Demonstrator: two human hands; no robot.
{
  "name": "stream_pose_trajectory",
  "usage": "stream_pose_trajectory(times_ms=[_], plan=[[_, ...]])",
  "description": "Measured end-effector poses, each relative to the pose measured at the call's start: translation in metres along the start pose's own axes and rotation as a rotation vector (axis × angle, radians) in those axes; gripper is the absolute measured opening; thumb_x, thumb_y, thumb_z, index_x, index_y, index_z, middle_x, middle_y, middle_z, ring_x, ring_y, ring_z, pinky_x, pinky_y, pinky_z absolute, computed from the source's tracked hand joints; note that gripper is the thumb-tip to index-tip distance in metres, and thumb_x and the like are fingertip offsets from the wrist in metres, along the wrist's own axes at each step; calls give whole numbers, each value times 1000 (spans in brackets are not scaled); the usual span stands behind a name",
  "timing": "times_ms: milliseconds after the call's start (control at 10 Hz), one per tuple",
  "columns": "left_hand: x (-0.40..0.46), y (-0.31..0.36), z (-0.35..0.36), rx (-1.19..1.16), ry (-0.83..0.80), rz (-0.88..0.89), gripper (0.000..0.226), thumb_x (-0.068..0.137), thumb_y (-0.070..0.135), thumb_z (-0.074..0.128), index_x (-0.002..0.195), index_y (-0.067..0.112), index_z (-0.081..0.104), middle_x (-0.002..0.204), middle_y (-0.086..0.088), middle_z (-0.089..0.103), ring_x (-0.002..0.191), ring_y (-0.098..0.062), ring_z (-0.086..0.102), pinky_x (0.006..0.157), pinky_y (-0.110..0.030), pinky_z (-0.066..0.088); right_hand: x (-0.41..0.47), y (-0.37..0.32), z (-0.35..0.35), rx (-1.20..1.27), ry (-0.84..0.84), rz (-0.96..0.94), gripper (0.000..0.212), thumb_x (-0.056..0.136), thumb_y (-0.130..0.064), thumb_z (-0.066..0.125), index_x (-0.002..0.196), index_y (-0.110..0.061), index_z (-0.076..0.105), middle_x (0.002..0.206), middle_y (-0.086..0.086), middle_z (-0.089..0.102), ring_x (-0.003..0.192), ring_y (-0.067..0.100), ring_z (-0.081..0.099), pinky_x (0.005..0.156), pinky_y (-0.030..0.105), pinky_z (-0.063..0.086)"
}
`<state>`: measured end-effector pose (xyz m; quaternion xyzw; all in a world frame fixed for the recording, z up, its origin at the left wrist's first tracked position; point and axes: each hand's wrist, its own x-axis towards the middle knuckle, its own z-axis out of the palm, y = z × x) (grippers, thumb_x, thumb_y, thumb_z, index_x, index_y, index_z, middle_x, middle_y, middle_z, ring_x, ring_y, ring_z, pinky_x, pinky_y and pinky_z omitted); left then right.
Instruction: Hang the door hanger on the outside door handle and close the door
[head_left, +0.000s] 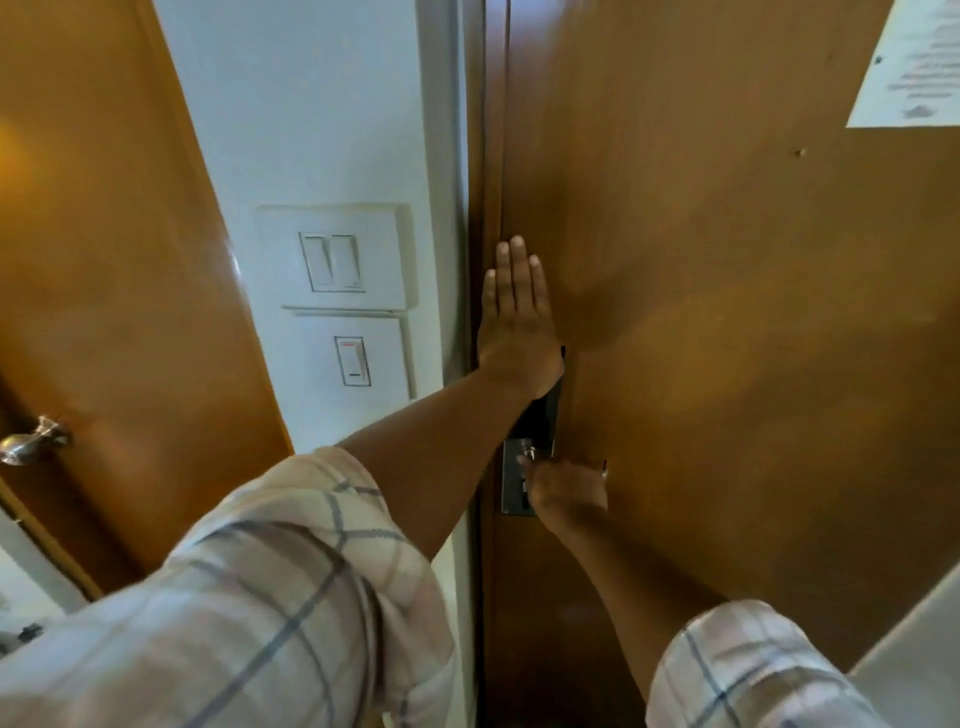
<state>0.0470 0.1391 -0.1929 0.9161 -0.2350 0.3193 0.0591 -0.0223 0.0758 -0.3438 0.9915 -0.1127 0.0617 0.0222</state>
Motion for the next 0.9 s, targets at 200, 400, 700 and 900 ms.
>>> stream_pose_trajectory(times_ms=[200,400,700,900], plan=[[40,-3,37,-48,18,-5,91,91,32,49,153,-2,-9,164,-26,-12,153,-40,-11,126,-49,0,51,5,11,57,20,96,47,103,-41,23,77,-22,58,52,-2,43,45,12,38,60,32,33],[58,-8,60,-70,37,10,87,95,37,44,153,0,-9,164,-24,-10,153,-38,-9,126,-48,2,75,7,18,46,19,104,51,102,-46,20,69,-19,48,53,-2,43,54,17,47,84,46,44],[59,-12,59,-83,-32,21,92,93,32,53,154,1,-10,164,-24,-14,153,-38,-13,126,-49,4,80,9,15,54,24,62,43,103,-40,22,103,-22,62,68,3,60,66,23,59,88,51,42],[45,-23,31,-75,-191,92,106,88,30,64,154,0,-14,162,-23,-23,151,-38,-19,125,-50,1,68,33,-44,95,165,1,61,97,-58,19,75,-19,61,78,6,58,93,31,59,76,41,44]])
